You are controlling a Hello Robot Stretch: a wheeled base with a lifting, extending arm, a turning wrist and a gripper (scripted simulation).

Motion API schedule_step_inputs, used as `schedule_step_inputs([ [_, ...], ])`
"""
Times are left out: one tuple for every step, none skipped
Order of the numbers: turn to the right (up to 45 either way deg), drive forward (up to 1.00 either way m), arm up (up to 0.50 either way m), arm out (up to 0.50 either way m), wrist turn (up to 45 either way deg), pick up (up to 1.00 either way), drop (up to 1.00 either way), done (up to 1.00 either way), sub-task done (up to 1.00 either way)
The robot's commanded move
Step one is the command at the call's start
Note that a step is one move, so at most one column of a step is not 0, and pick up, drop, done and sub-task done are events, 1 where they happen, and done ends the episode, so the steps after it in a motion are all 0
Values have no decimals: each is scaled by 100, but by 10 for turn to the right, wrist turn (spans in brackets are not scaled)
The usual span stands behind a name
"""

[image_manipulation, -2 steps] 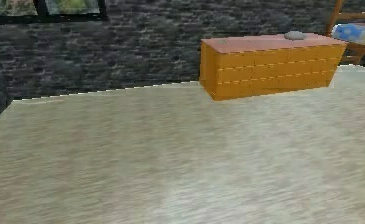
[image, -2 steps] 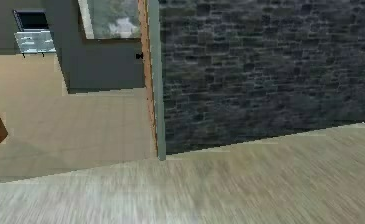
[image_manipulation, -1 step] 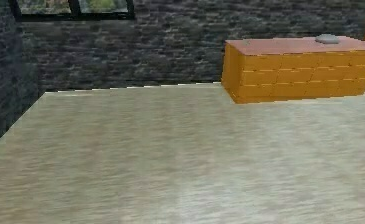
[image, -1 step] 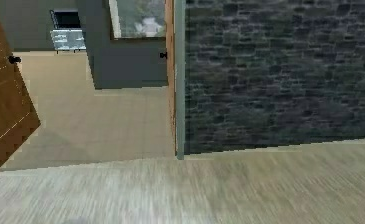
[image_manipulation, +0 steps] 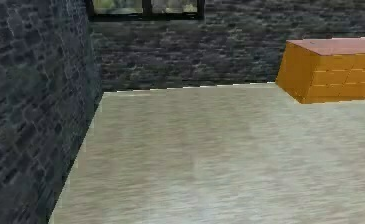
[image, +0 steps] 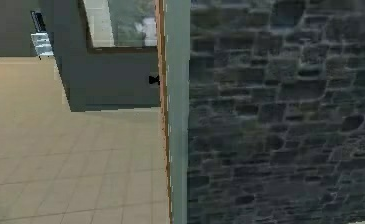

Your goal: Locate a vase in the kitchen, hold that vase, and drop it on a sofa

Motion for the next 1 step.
schedule_step_inputs([
  [-450,0,0,0,0,0,0,0,0],
])
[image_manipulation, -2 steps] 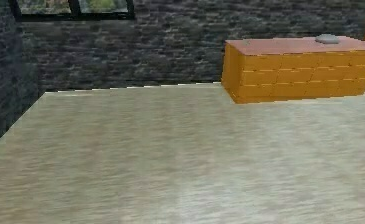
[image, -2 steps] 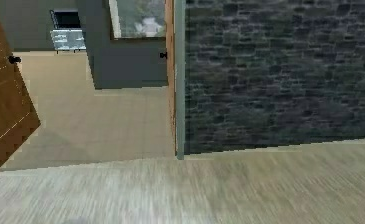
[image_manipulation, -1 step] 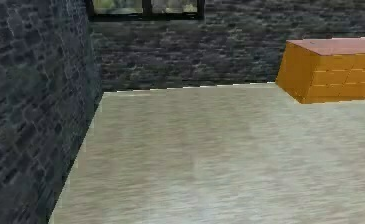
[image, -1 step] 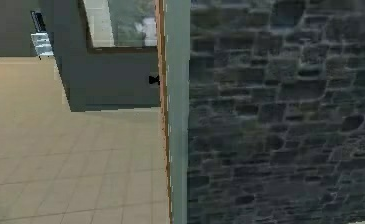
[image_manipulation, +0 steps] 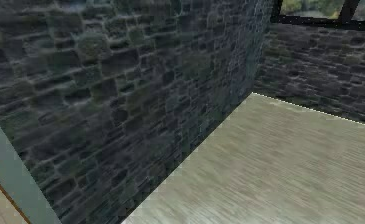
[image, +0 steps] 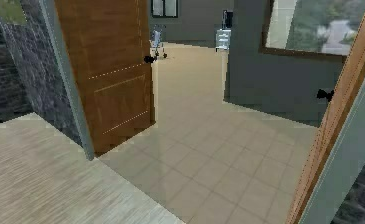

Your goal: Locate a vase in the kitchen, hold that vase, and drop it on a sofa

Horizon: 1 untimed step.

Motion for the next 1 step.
schedule_step_inputs([
  [-150,0,0,0,0,0,0,0,0],
])
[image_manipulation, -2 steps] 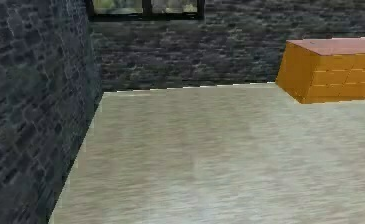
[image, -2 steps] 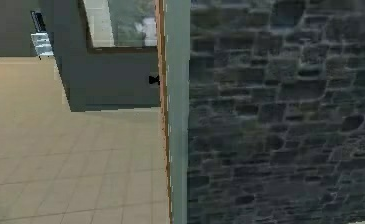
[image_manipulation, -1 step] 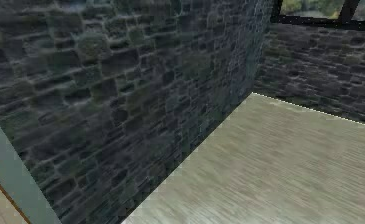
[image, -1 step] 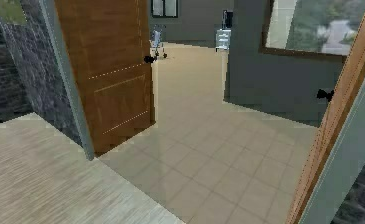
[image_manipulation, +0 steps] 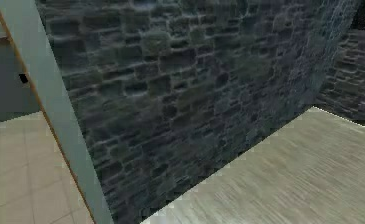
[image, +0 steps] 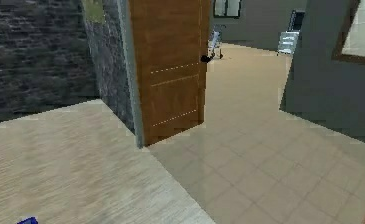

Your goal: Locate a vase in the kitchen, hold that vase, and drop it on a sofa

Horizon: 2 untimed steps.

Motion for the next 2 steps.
schedule_step_inputs([
  [0,55,0,0,0,0,0,0,0],
  [-150,0,0,0,0,0,0,0,0],
])
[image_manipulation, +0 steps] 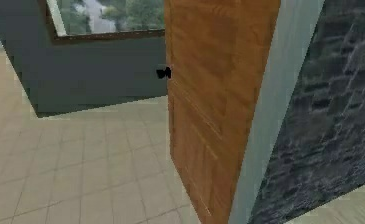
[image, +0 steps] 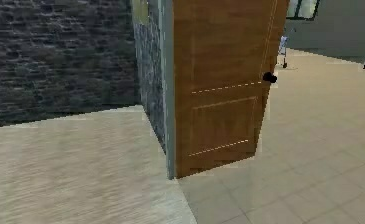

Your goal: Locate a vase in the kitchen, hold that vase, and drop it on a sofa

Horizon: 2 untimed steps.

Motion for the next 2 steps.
schedule_step_inputs([
  [0,80,0,0,0,0,0,0,0],
  [450,0,0,0,0,0,0,0,0],
])
